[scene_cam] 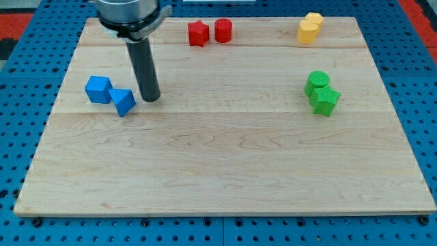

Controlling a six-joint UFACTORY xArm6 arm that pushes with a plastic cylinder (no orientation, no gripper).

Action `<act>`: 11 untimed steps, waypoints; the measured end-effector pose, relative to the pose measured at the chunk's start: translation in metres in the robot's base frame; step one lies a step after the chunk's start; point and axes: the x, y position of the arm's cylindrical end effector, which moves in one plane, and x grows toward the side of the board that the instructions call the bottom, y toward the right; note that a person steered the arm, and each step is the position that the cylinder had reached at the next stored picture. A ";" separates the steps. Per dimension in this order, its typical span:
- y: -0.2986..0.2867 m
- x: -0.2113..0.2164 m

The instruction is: Move the blue blocks towards the center left side of the board

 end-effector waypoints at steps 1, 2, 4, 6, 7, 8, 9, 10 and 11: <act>-0.013 0.000; -0.014 0.000; -0.027 0.000; -0.039 0.000; -0.047 0.000; -0.048 0.000; -0.048 0.000; 0.000 -0.005; 0.079 -0.014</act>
